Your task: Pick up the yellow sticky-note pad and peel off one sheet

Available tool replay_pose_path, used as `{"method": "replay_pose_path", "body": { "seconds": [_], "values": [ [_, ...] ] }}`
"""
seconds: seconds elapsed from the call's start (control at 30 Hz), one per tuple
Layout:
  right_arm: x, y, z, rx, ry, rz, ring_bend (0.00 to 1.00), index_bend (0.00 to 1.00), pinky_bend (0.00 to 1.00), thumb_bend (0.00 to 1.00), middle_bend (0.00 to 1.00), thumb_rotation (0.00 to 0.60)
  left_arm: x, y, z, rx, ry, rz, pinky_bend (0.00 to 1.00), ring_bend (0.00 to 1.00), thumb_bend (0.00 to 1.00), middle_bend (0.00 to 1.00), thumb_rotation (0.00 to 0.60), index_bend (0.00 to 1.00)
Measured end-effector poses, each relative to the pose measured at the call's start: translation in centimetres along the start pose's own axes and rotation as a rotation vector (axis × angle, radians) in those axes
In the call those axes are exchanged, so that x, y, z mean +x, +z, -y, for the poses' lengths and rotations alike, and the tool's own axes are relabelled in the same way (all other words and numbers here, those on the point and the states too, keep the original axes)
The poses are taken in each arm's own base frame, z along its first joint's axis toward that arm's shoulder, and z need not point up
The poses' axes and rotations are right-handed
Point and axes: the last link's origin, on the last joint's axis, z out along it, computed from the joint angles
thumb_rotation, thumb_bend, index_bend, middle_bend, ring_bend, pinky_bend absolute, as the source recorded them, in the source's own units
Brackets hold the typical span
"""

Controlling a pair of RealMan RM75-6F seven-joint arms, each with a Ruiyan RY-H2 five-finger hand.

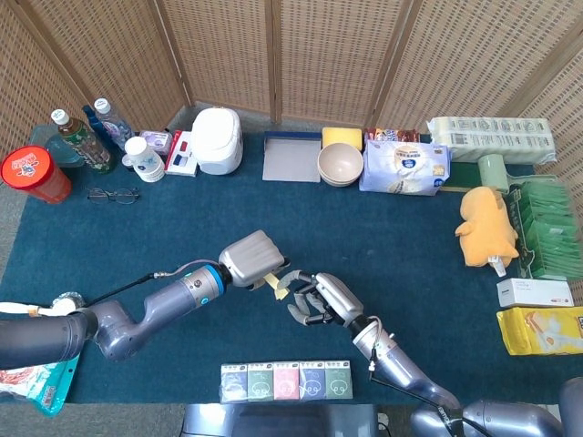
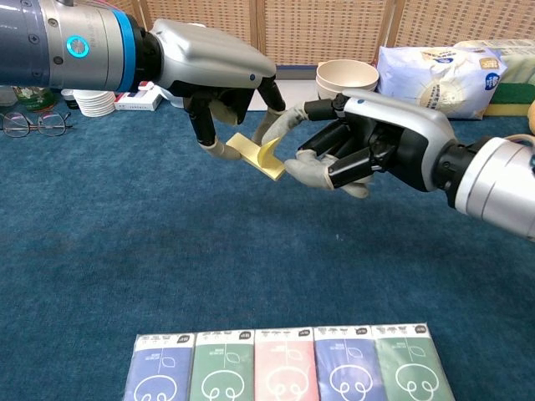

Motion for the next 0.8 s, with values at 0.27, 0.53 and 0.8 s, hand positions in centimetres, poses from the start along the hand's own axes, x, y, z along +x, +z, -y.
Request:
{"method": "replay_pose_path", "body": {
  "seconds": [0.27, 0.53, 0.8],
  "values": [
    [-0.10, 0.19, 0.00, 0.001, 0.001, -0.004, 0.98, 0.45, 0.85, 0.44, 0.87, 0.600, -0.11, -0.06, -0.06, -0.003, -0.003, 0.003, 0.95, 1.00, 0.35, 1.00, 0.600, 0.64],
    [-0.16, 0.50, -0.04, 0.002, 0.003, -0.034, 1.00, 0.55, 0.87, 0.44, 0.92, 0.600, -0.28, -0.07, -0.20, -0.008, -0.004, 0.007, 0.96, 1.00, 0.35, 1.00, 0.600, 0.63],
    [-0.38, 0.74, -0.07, 0.004, 0.009, -0.047, 1.00, 0.60, 0.88, 0.44, 0.93, 0.600, -0.36, -0.05, -0.20, -0.008, -0.005, 0.012, 0.96, 1.00, 0.35, 1.00, 0.600, 0.63]
  ]
}}
